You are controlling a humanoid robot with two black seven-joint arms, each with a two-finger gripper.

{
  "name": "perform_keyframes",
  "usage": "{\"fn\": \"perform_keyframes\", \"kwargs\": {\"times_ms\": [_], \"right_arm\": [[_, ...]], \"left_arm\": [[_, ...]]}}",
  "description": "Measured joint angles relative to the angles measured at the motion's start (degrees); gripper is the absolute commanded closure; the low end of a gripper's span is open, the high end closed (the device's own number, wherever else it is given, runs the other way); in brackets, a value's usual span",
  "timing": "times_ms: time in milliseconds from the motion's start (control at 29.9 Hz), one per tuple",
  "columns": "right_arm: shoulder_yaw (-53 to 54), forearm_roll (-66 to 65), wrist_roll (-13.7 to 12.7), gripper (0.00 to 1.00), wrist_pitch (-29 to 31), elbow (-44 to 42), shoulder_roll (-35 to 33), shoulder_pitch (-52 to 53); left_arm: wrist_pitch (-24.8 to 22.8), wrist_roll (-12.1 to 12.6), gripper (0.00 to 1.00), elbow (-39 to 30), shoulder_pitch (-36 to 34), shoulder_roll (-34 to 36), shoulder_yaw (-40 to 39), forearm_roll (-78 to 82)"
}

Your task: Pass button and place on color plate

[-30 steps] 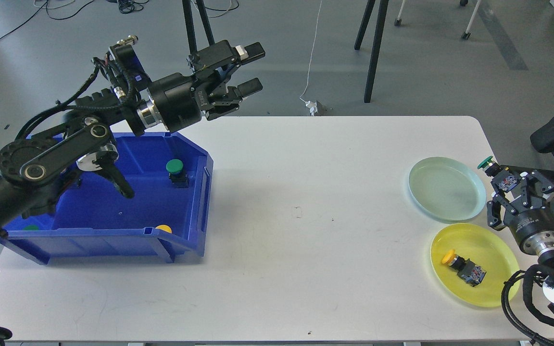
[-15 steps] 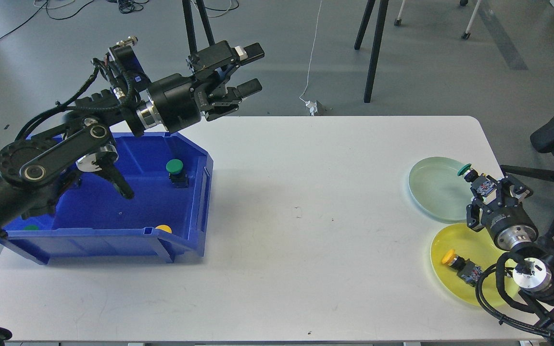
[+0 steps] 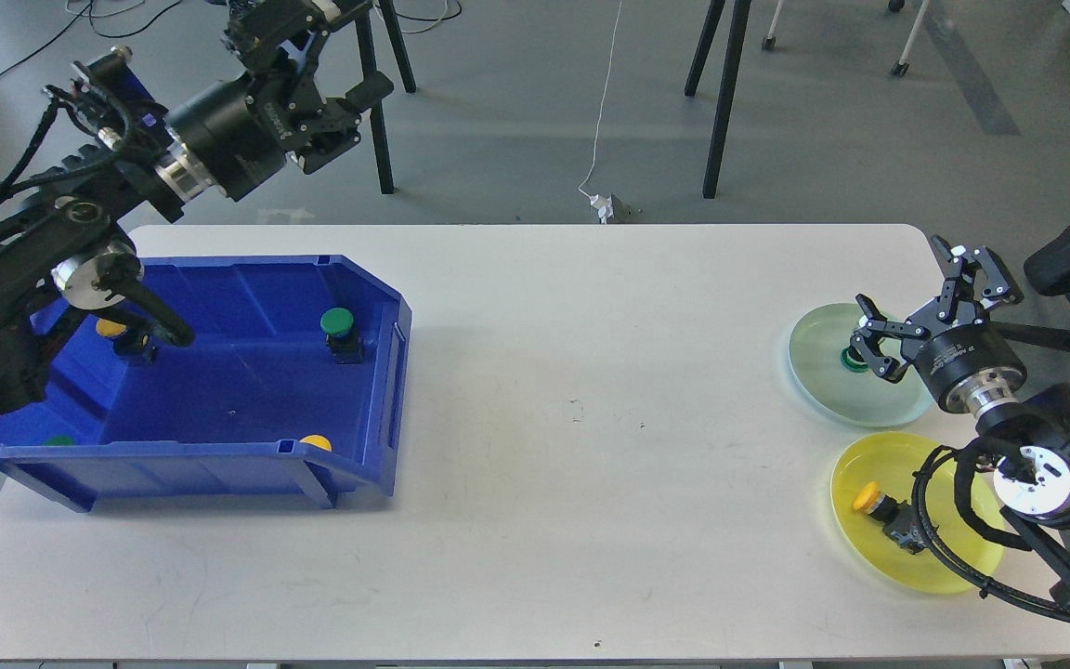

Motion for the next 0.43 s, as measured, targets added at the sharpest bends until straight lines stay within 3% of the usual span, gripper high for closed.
{"fn": "perform_keyframes", "kwargs": {"times_ms": [100, 234, 434], "right_arm": [[1.6, 0.0, 0.1, 0.01, 5.4, 7.7, -4.3, 1.9], [1.6, -0.1, 0.5, 0.01, 13.3, 9.9, -7.3, 7.5], [-6.4, -0.1, 0.5, 0.01, 15.0, 9.0, -8.7, 17.7]], "left_arm": [[0.0, 0.0, 0.02, 1.9, 2.1, 2.0, -0.1, -7.8], [0.0, 0.0, 0.01, 6.6, 5.4, 2.3, -0.1, -13.4], [0.0, 0.0, 0.01, 11.4, 7.5, 1.6, -0.4, -14.5]]}}
